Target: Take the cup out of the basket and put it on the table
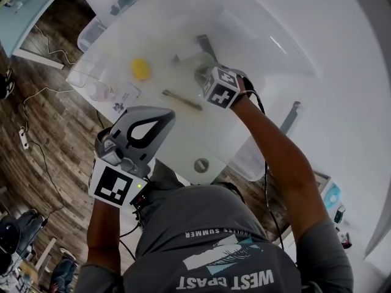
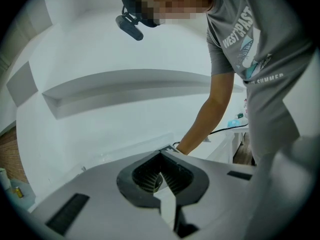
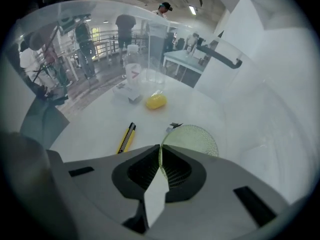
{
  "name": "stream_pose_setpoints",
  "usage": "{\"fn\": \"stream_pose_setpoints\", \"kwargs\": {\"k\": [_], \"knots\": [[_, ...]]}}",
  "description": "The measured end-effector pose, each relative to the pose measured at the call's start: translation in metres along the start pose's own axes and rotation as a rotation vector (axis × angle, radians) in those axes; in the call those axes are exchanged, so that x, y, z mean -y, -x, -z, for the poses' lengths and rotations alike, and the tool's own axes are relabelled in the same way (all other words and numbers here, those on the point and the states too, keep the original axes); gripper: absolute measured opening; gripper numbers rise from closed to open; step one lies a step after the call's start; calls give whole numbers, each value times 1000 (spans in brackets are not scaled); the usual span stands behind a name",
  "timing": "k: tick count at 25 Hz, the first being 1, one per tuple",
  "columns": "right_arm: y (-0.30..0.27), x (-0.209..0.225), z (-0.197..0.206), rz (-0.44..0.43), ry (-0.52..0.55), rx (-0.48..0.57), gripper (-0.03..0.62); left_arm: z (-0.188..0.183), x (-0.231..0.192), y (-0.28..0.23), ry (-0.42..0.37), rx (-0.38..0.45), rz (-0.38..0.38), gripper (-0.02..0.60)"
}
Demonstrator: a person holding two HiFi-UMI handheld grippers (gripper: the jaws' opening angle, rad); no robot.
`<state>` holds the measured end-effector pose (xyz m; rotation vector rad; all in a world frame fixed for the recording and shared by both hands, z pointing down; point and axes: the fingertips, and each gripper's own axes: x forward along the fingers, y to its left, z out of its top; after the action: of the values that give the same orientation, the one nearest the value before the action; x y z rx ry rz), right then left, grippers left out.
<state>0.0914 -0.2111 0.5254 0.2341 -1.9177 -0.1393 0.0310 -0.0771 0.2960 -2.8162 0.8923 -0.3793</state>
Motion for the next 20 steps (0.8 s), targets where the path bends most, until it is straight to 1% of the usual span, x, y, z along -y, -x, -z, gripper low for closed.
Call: {"fn": "stream_pose_setpoints", "kwargs": {"k": [8, 20], "knots": [[53, -14, -25, 66, -17, 114, 28, -6, 7, 2, -20, 7, 22, 9], [120, -26, -44, 158, -83, 226, 28, -8, 13, 8, -35, 14, 49, 9]]}}
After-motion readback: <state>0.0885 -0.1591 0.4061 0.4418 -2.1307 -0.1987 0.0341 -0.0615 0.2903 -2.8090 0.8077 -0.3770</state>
